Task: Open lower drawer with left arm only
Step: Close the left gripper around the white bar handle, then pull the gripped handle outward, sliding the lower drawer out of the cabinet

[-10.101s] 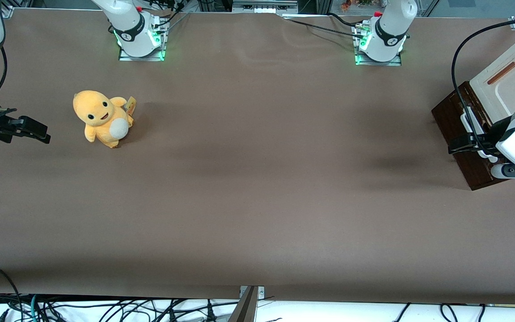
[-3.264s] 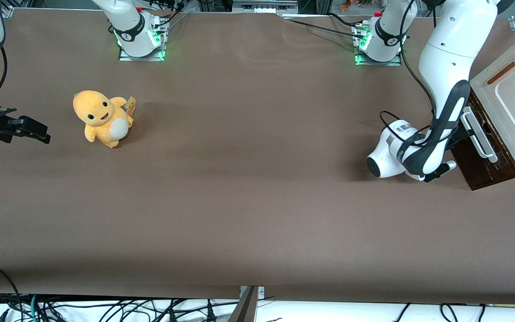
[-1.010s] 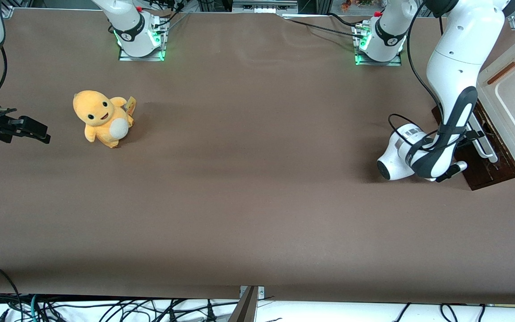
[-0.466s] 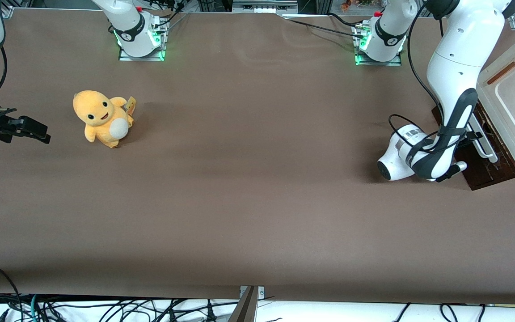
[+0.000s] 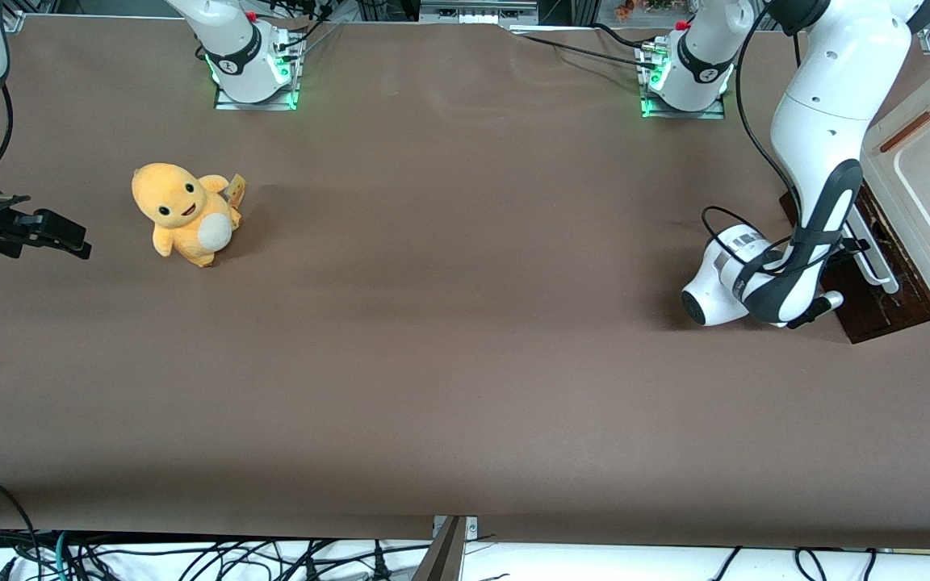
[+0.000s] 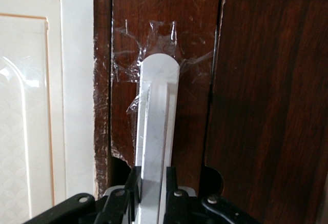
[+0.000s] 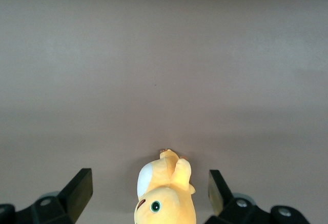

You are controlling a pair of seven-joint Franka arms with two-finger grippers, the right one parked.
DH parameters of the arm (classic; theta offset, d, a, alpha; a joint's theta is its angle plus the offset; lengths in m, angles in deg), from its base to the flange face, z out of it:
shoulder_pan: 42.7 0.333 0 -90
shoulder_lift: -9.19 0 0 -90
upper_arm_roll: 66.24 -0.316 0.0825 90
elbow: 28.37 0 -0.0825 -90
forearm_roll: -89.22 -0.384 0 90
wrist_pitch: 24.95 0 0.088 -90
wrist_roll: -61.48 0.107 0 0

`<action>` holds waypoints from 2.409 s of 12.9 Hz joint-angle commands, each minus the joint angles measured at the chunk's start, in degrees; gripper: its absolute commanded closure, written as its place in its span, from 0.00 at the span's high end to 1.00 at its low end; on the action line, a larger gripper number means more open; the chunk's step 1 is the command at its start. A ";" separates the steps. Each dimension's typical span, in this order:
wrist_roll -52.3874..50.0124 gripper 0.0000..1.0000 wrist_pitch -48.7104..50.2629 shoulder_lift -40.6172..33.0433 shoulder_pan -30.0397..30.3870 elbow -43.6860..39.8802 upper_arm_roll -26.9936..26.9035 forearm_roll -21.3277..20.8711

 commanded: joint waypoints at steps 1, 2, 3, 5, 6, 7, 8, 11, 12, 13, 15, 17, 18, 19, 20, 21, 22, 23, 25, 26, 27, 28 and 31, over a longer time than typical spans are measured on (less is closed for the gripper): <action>0.02 0.13 0.05 0.43 0.26 -0.58 0.35 -2.06; 0.19 0.12 0.05 0.43 0.26 -0.67 0.35 -2.06; 0.54 0.10 0.05 0.34 0.26 -0.67 0.35 -1.97; 0.64 0.10 0.05 0.26 0.17 -0.76 0.35 -1.88; 0.72 0.10 0.13 0.25 0.09 -0.85 0.35 -1.62; 0.81 0.10 0.13 0.17 0.00 -0.93 0.43 -1.36; 0.90 0.10 0.13 0.08 0.00 -0.93 0.44 -1.27; 0.81 0.10 0.31 0.08 -0.35 -0.93 0.52 -0.92; 0.81 0.10 0.48 0.08 -0.44 -0.93 0.70 -0.92; 0.81 0.10 0.66 0.08 -0.44 -1.02 0.79 -0.92; 0.72 0.10 0.84 -0.10 -0.53 -1.02 0.96 -0.83; 0.11 0.10 0.84 -0.01 -1.23 -1.02 0.96 -0.74; 0.11 0.10 0.84 -0.10 -1.23 -1.02 1.05 -0.74; 0.11 0.10 0.84 -0.10 -1.23 -1.02 1.05 -0.74; 0.11 0.10 0.93 -0.10 -1.58 -1.02 1.05 -0.65; 0.19 0.10 1.01 -0.18 -1.67 -1.02 1.14 -0.22; 0.28 0.10 1.97 -0.18 -1.67 -1.28 1.31 0.57; 0.46 0.10 3.20 -0.10 -1.59 -1.98 2.45 0.84; 0.29 0.10 4.00 -0.27 -1.67 -2.16 2.81 1.63; 0.20 0.10 4.00 -0.19 -1.67 -2.16 3.33 1.63; 0.20 0.10 4.00 -0.18 -1.67 -2.16 3.34 1.63; 0.20 0.10 4.00 -0.18 -1.67 -2.16 3.42 1.63; 0.11 0.10 4.00 -0.19 -1.67 -2.25 3.60 2.07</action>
